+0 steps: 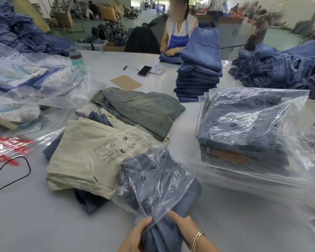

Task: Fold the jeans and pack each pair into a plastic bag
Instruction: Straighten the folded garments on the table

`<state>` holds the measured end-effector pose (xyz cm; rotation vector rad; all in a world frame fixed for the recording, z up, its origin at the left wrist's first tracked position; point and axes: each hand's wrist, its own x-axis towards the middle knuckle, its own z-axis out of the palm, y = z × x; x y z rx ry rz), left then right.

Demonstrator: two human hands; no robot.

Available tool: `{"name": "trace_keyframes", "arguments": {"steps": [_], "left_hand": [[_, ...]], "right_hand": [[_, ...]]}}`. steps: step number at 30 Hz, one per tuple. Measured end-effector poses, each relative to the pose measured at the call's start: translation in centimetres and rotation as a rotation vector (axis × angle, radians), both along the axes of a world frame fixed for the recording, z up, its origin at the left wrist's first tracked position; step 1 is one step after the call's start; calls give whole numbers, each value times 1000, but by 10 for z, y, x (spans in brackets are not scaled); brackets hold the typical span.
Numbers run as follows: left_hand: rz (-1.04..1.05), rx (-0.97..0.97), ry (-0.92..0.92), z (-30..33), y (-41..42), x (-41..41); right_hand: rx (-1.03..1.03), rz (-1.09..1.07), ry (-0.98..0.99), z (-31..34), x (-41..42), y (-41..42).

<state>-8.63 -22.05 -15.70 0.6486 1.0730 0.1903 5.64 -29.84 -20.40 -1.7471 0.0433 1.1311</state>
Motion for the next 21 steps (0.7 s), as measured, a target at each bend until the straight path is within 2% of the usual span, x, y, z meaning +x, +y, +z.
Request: {"name": "trace_keyframes", "arguments": {"steps": [3, 5, 7, 9, 11, 13, 16, 18, 21], "left_hand": [[39, 25, 29, 2, 8, -17], [95, 14, 59, 1, 16, -25], [82, -37, 47, 4, 19, -29], [87, -21, 25, 6, 22, -28], [148, 19, 31, 14, 26, -22], [166, -64, -66, 23, 28, -22], [227, -74, -143, 34, 35, -25], [280, -12, -193, 38, 40, -24], [393, 138, -173, 54, 48, -21]], "right_hand": [[-94, -111, -12, 6, 22, -12], [-80, -176, -72, 7, 45, -17], [0, -239, -96, 12, 62, -16], [137, -240, -19, 16, 69, -9], [236, -125, 84, 24, 69, 0], [290, -35, 149, 27, 67, 3], [377, -150, 186, 31, 71, 5], [379, -221, 137, 38, 72, 10], [333, -190, -46, 55, 72, 18]]}}
